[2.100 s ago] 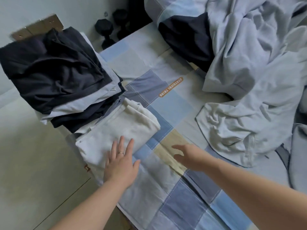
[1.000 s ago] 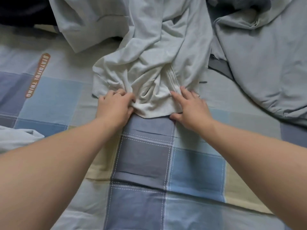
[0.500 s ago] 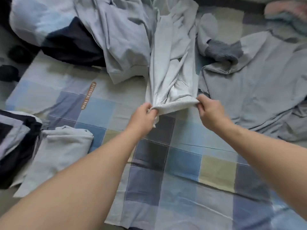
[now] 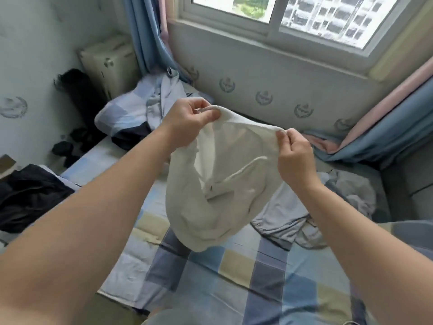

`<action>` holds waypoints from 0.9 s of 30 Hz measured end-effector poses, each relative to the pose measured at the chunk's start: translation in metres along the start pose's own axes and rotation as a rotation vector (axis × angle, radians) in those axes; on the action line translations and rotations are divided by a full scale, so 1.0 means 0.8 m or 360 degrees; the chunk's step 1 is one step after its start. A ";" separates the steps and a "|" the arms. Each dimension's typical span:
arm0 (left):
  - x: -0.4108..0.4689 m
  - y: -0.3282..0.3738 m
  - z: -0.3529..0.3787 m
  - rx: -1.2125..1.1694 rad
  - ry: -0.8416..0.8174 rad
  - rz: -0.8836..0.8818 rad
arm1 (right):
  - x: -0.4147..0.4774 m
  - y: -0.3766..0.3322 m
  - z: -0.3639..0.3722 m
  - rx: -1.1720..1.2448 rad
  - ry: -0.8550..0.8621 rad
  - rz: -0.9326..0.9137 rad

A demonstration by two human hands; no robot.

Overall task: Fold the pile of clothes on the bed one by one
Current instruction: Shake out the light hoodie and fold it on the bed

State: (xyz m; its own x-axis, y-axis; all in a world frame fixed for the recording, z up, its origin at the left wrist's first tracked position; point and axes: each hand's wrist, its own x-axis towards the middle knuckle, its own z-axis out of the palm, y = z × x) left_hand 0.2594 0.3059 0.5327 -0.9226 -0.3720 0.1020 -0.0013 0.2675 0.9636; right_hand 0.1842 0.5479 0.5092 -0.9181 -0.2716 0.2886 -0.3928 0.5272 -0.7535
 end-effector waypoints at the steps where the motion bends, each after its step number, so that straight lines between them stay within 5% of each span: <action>1: 0.000 0.022 0.001 0.0072 -0.0004 0.0070 | 0.001 -0.011 -0.014 0.0072 0.0069 0.0028; 7: -0.013 0.112 0.022 0.0252 0.0024 0.0285 | 0.001 -0.069 -0.084 0.0359 -0.0005 -0.0028; 14: -0.063 0.163 0.062 -0.0089 -0.0695 0.0187 | -0.003 -0.147 -0.158 0.0539 -0.0286 -0.0216; 24: -0.072 0.192 0.101 -0.0276 -0.0499 0.0339 | -0.023 -0.073 -0.178 0.0747 -0.0616 -0.0108; 27: -0.070 0.200 0.100 -0.0286 -0.0355 0.0393 | -0.039 -0.024 -0.163 0.0380 -0.0621 -0.0040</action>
State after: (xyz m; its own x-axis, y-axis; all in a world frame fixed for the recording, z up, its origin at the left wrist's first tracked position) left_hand 0.2804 0.4403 0.6614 -0.9479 -0.1077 0.2997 0.2814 0.1574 0.9466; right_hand 0.2135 0.6511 0.5916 -0.8020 -0.5891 0.0991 -0.3499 0.3288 -0.8772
